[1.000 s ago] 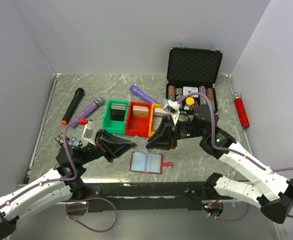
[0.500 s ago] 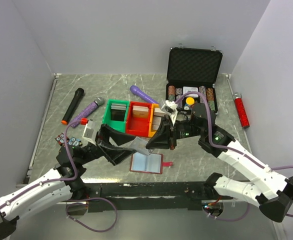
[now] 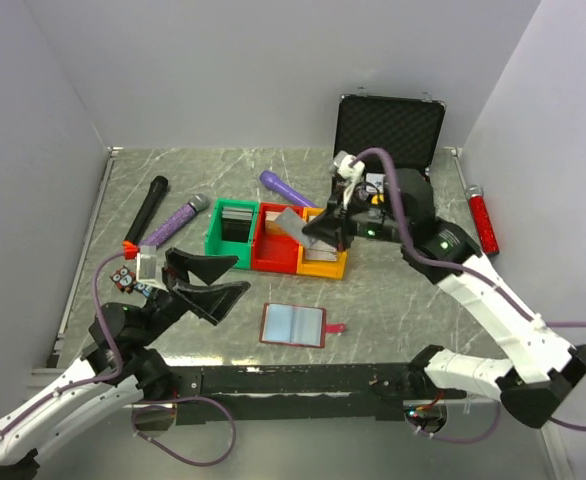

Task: Take the credit cards out of the card holder
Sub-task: Place the credit card in the storage box.

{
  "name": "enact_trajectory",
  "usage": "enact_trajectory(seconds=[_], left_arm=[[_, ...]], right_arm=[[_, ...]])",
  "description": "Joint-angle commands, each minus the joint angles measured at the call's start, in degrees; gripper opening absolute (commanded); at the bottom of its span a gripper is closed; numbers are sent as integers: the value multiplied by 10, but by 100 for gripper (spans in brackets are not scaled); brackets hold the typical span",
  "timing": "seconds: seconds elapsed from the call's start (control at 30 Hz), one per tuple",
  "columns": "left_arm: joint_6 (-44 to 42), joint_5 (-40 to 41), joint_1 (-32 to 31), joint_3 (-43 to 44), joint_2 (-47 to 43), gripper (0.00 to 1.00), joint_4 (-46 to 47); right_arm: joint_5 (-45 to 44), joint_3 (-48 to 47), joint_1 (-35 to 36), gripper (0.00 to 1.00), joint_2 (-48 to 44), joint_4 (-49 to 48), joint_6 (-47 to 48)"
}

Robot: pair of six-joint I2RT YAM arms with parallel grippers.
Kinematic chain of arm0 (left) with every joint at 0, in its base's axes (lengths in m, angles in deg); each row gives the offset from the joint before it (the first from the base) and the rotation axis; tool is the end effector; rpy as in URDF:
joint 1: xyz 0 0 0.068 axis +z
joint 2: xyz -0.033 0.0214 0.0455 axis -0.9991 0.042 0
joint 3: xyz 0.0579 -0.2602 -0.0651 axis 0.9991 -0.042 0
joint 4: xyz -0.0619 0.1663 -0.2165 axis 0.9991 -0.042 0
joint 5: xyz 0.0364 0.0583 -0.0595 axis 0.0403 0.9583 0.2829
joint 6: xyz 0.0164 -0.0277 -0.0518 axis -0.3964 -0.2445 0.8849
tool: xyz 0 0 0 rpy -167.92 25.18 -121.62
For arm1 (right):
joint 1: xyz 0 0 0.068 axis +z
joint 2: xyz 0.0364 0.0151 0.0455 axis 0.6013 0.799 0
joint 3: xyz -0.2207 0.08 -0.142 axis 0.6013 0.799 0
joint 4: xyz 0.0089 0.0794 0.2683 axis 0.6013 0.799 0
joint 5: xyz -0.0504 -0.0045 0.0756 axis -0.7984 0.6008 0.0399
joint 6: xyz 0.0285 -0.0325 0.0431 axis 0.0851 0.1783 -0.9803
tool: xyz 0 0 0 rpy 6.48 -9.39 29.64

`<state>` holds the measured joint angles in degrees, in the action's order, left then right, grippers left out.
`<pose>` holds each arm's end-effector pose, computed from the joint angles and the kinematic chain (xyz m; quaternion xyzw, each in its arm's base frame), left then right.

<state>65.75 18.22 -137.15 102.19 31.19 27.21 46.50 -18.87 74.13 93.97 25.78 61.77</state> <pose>0.0833 -0.1031 0.3251 0.0909 0.5329 -0.5927 0.5971 0.1841 0.1727 0.4301 -0.3846 0.6671 0.4372 0.4646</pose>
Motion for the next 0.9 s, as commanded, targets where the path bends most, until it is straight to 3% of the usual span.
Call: enact_trajectory(seconds=[0.0,0.1,0.23,0.4,0.67,0.87], left_arm=[[7,43,3,-2,4,97,-16],[20,43,3,-9,13,98,-6],[37,39,3,-23,-6,98,-8],[28,29,3,-21,-31,99,-52],[52,28,3,-30,-81,99,-84],[61,23,3,-38,-89,99,-95]], right_arm=[[-218,-13,-4,0,43,127,258],[-241,35,-16,0,34,85,355],[-140,28,-75,0,65,62,392],[-118,22,-95,0,130,67,463],[13,32,-139,0,185,60,560],[36,19,-164,0,237,78,602]])
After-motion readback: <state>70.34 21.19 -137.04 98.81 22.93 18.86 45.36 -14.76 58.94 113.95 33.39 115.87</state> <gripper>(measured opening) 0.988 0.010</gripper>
